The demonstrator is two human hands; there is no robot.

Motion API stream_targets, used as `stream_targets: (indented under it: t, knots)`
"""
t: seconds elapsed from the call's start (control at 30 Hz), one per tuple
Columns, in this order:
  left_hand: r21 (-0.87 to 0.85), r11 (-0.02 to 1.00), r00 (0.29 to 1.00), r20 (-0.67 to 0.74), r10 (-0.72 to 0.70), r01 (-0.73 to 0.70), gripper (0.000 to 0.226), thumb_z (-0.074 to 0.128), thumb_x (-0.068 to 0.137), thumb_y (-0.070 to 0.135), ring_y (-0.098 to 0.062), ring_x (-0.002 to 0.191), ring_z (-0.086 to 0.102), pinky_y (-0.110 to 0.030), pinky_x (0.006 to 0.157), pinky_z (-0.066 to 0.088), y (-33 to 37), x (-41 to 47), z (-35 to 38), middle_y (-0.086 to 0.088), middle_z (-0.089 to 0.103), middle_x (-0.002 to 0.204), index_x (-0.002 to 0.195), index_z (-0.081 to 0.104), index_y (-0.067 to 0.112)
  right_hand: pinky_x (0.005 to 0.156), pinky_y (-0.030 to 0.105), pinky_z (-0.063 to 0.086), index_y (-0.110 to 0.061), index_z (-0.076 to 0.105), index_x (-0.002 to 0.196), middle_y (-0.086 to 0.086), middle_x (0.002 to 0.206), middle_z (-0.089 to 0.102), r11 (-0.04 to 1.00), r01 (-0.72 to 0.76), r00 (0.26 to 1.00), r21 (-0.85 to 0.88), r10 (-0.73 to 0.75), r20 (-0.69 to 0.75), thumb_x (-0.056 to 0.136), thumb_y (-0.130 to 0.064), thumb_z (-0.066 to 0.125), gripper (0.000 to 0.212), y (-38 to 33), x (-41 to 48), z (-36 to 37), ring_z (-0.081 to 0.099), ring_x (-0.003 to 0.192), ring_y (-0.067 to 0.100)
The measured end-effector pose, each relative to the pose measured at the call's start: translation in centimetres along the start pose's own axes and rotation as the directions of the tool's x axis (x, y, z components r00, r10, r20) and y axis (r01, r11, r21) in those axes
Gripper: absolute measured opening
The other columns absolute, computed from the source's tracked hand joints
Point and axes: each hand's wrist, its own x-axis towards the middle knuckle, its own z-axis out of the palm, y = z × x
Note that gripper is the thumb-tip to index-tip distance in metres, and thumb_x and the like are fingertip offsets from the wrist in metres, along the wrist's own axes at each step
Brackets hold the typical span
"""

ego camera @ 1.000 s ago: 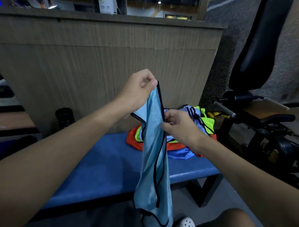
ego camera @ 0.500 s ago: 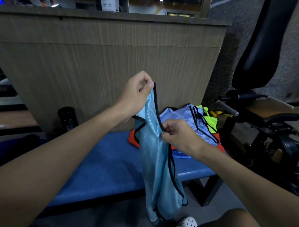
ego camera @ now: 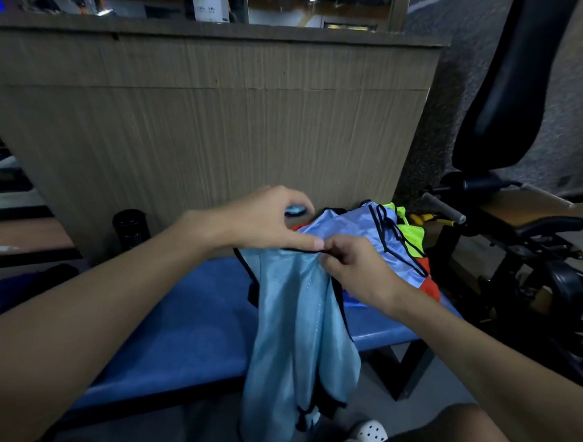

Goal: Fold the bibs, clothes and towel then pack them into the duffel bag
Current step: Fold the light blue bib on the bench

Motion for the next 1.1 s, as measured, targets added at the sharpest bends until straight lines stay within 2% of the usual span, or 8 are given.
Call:
stream_targets:
  t: [0.1, 0.2, 0.27, 0.4, 0.7, 0.83, 0.97, 1.1]
  knots:
    - [0.024, 1.0, 0.995, 0.098, 0.012, -0.014, 0.037, 0.076, 0.078, 0.054, -0.007, 0.092, 0.066, -0.032, 0.084, 0.054, -0.2, -0.1, 0.7, 0.01, 0.073, 0.096, 0.105, 0.075, 0.028, 0.062, 0.019, 0.041, -0.008, 0.068, 0.087, -0.003, 0.07, 0.061, 0.998, -0.01, 1.0, 0.067, 0.012, -0.023, 0.094, -0.01, 0.062, 0.009, -0.2, 0.4, 0.0, 0.051, 0.064, 0.003]
    - [-0.023, 1.0, 0.998, 0.062, 0.018, -0.016, 0.011, 0.075, 0.085, 0.033, -0.018, 0.08, 0.066, -0.036, 0.072, 0.05, -0.5, 0.0, 0.8, 0.002, 0.072, 0.08, 0.087, 0.079, 0.023, 0.069, 0.028, 0.048, -0.005, 0.068, 0.089, 0.009, 0.079, 0.067, 0.994, -0.003, 1.0, 0.105, 0.005, -0.025, 0.094, -0.011, 0.063, 0.009, -0.5, 0.2, -0.3, 0.057, 0.072, 0.01]
    - [-0.038, 0.999, 0.999, 0.026, 0.037, -0.036, 0.008, 0.073, 0.086, 0.027, -0.014, 0.08, 0.065, -0.037, 0.074, 0.052, -0.5, 0.2, 0.7, 0.003, 0.072, 0.081, 0.083, 0.078, 0.02, 0.068, 0.023, 0.049, -0.005, 0.068, 0.089, 0.006, 0.079, 0.067, 0.995, 0.01, 1.0, 0.104, -0.007, -0.028, 0.093, -0.007, 0.063, 0.007, -0.8, 0.1, -0.4, 0.057, 0.07, 0.006]
    - [-0.004, 0.997, 0.997, -0.007, 0.074, -0.074, 0.007, 0.071, 0.089, 0.024, -0.004, 0.081, 0.058, -0.019, 0.074, 0.044, -1.1, 0.3, -0.1, 0.01, 0.062, 0.086, 0.083, 0.074, 0.021, 0.063, 0.019, 0.044, -0.01, 0.062, 0.082, -0.006, 0.071, 0.06, 0.997, -0.033, 0.999, -0.068, 0.036, 0.029, 0.09, -0.003, 0.061, 0.011, 0.1, 0.1, -0.9, 0.053, 0.063, 0.004]
    - [0.145, 0.988, 0.998, 0.034, -0.051, 0.046, 0.008, 0.069, 0.09, 0.027, -0.002, 0.085, 0.062, -0.025, 0.073, 0.045, -3.2, -0.7, -2.9, 0.019, 0.067, 0.085, 0.083, 0.072, 0.03, 0.053, 0.023, 0.037, -0.02, 0.049, 0.067, -0.006, 0.063, 0.049, 0.918, -0.024, 0.991, -0.396, 0.075, 0.114, 0.088, -0.025, 0.071, 0.031, 1.4, -0.3, -2.6, 0.044, 0.054, 0.007]
    - [-0.043, 0.998, 0.995, 0.085, -0.047, 0.051, 0.025, 0.079, 0.081, 0.035, -0.006, 0.088, 0.064, -0.024, 0.09, 0.05, -2.4, -1.2, -1.4, 0.012, 0.069, 0.095, 0.098, 0.074, 0.018, 0.058, 0.026, 0.039, -0.025, 0.052, 0.07, -0.007, 0.067, 0.055, 0.934, 0.085, 0.996, -0.347, -0.07, 0.056, 0.085, -0.019, 0.073, 0.027, -0.4, 0.2, -2.7, 0.047, 0.059, 0.005]
    - [-0.243, 0.968, 0.985, 0.17, -0.016, 0.057, 0.056, 0.083, 0.072, 0.051, -0.019, 0.105, 0.069, -0.049, 0.096, 0.053, -1.0, -1.3, 1.1, 0.014, 0.072, 0.114, 0.123, 0.068, 0.031, 0.058, 0.019, 0.042, -0.024, 0.056, 0.073, -0.007, 0.068, 0.06, 0.949, 0.162, 0.987, -0.272, -0.15, 0.065, 0.085, -0.012, 0.074, 0.024, -2.0, 0.6, -2.2, 0.054, 0.061, 0.001]
    - [-0.336, 0.942, 0.982, 0.186, 0.045, 0.021, 0.04, 0.08, 0.079, 0.045, -0.006, 0.096, 0.066, -0.043, 0.091, 0.053, -1.0, -1.0, 2.1, 0.013, 0.073, 0.107, 0.117, 0.071, 0.034, 0.07, 0.038, 0.054, -0.016, 0.062, 0.079, 0.004, 0.081, 0.069, 0.962, 0.167, 0.984, -0.218, -0.149, 0.098, 0.082, -0.009, 0.076, 0.016, -2.2, 0.8, -2.3, 0.066, 0.076, 0.017]
